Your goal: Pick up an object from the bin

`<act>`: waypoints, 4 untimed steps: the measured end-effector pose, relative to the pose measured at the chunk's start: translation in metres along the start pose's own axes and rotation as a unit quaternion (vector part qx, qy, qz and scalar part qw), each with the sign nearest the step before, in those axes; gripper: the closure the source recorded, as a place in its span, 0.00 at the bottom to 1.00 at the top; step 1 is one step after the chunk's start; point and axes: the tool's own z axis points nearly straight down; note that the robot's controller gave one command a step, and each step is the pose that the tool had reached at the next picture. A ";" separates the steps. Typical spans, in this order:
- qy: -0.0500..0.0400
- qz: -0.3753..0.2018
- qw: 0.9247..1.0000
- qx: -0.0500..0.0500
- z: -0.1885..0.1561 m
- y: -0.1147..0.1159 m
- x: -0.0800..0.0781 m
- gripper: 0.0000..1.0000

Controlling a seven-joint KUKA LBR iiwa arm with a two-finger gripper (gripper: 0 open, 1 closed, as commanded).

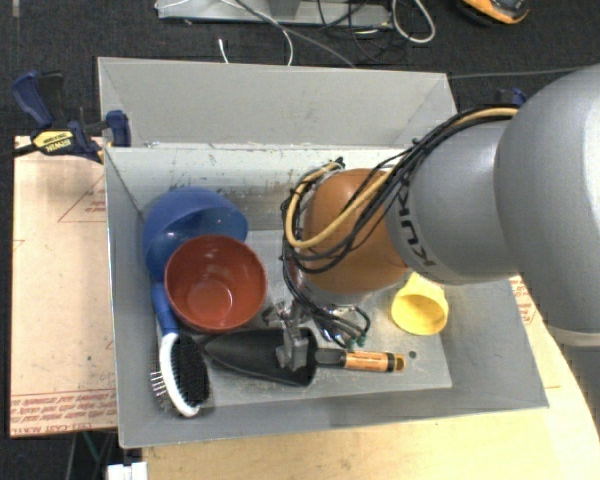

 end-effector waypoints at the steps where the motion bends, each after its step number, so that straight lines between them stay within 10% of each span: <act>1: 0.001 -0.135 0.991 0.000 0.003 0.013 -0.040 1.00; 2: 0.005 -0.112 0.994 -0.002 -0.015 0.010 -0.032 1.00; 3: 0.002 -0.202 0.979 -0.002 -0.011 -0.007 -0.005 1.00; 4: 0.000 -0.063 0.998 -0.001 -0.011 0.000 -0.012 1.00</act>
Offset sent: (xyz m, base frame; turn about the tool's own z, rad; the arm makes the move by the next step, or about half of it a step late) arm 0.0182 -0.0078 0.1201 0.0379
